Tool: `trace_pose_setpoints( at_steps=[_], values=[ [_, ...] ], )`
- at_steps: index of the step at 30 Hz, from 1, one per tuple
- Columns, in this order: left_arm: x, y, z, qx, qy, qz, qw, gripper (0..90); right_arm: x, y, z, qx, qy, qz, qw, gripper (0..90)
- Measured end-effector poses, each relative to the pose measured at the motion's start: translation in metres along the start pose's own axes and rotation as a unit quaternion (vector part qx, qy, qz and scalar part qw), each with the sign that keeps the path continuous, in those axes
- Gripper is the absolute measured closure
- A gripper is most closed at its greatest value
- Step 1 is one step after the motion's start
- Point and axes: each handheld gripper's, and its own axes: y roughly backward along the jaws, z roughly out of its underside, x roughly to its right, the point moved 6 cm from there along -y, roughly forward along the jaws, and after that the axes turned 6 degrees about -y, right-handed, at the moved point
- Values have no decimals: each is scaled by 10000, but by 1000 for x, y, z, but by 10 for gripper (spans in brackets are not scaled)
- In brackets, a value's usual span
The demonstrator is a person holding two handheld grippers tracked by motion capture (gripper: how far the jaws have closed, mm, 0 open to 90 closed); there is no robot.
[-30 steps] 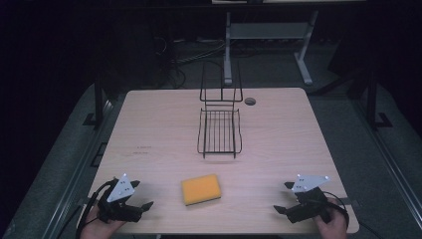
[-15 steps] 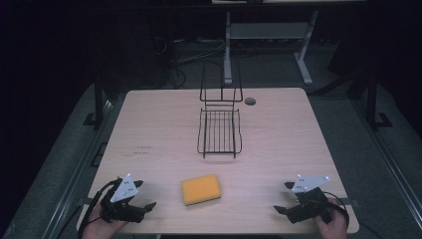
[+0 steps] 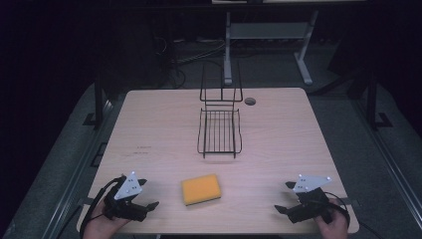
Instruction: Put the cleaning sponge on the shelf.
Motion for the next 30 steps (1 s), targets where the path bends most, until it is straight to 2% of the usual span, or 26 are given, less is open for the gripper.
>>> trace_pose_setpoints(
  at_steps=[6, 16, 23, 27, 30],
  values=[
    [2, -2, -6, -45, -134, 96, 9999, 179, 0, -1, 0, -5, -3, -10, 10000, 137],
    [1, -1, -10, -123, -244, 162, 9995, 179, -1, -1, 0, -4, -25, -1, 10000, 137],
    [4, -3, -20, -180, -403, 278, 9986, 179, -2, 0, 0, 1, -38, -12, 10000, 137],
    [5, -5, -26, -236, -496, 344, 9979, 179, 1, 1, 0, 7, 58, 10, 10000, 137],
    [6, -6, -31, -221, -548, 400, 9975, 179, 0, 1, 1, 8, 6, 4, 10000, 137]
  ],
)
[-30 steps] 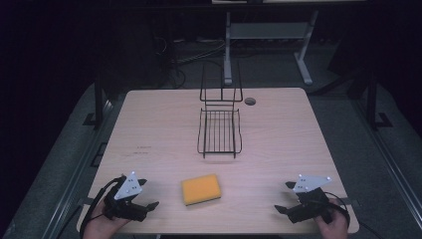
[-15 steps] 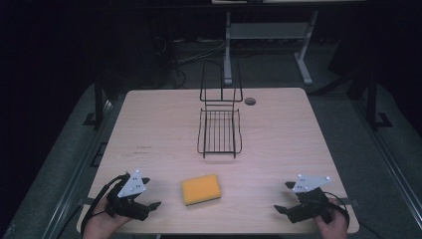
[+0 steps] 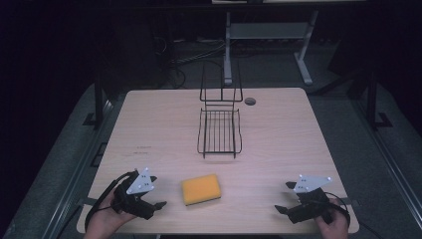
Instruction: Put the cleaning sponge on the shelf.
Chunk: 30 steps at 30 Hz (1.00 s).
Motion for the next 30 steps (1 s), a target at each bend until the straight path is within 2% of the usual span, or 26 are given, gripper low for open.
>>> trace_pose_setpoints(
  at_steps=[15, 30],
  values=[
    [3, -11, -21, -93, -328, 216, 9992, 179, -1, 1, 0, 3, 12, -4, 10000, 137],
    [3, -20, -35, -127, -449, 338, 9983, 179, -1, 1, 0, 25, 23, -15, 10000, 137]
  ],
)
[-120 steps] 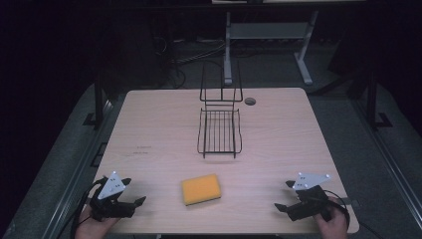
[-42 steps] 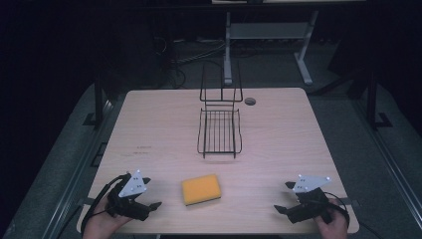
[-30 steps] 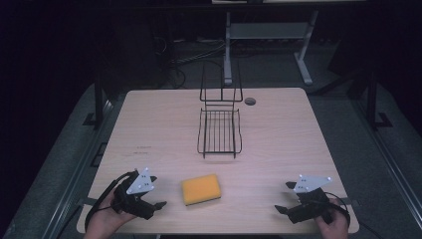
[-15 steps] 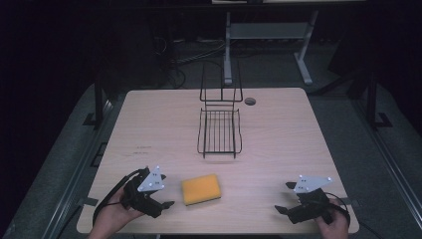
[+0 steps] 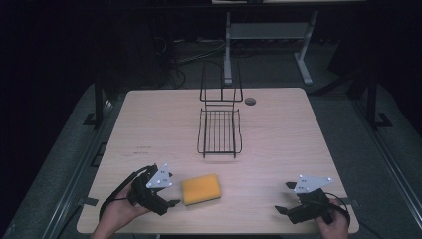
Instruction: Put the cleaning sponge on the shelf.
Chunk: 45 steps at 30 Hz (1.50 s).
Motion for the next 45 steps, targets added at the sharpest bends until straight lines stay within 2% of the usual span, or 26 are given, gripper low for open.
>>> trace_pose_setpoints(
  at_steps=[21, 45],
  values=[
    [-2, -14, -16, -29, -125, 232, 9996, 179, -1, 0, 0, -12, 36, -11, 10000, 137],
    [-3, -30, -28, -177, -260, 443, 9985, 179, -1, 0, 0, -21, 49, -35, 10000, 137]
  ],
)
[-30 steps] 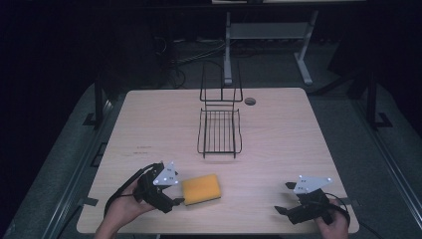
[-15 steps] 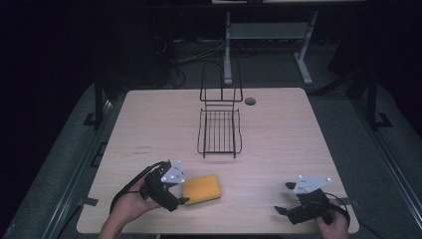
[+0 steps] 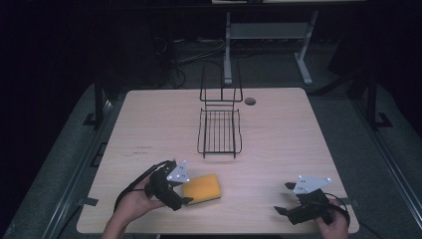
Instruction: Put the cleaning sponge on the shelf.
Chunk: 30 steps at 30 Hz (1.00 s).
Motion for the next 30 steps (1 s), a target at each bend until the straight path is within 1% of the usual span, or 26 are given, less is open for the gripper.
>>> trace_pose_setpoints(
  at_steps=[1, 3, 4, 6, 7, 20, 21, 30],
  values=[
    [-1, -1, -1, -19, -38, 10, 10000, 179, 0, 0, 0, 1, -4, -3, 10000, 137],
    [-1, -2, -2, -11, -9, 14, 10000, 179, 0, 0, 0, 4, -5, -1, 10000, 137],
    [-2, -2, -3, -12, -44, 28, 10000, 179, 0, 0, 0, 3, -5, -1, 10000, 137],
    [-2, -3, -4, -4, -26, 36, 10000, 179, 0, 0, 0, 4, -3, -5, 10000, 137],
    [-2, -3, -5, -22, -65, 37, 10000, 179, 0, 0, 0, 7, 2, -5, 10000, 137],
    [-4, -10, -14, -34, -129, 112, 9998, 179, -1, 0, 0, 4, 6, -14, 10000, 137],
    [-5, -11, -14, -57, -160, 129, 9998, 179, -1, 0, 0, 8, 4, -14, 10000, 137],
    [-7, -17, -18, -103, -176, 190, 9996, 179, -1, 0, 0, 5, 9, -23, 10000, 137]
  ],
)
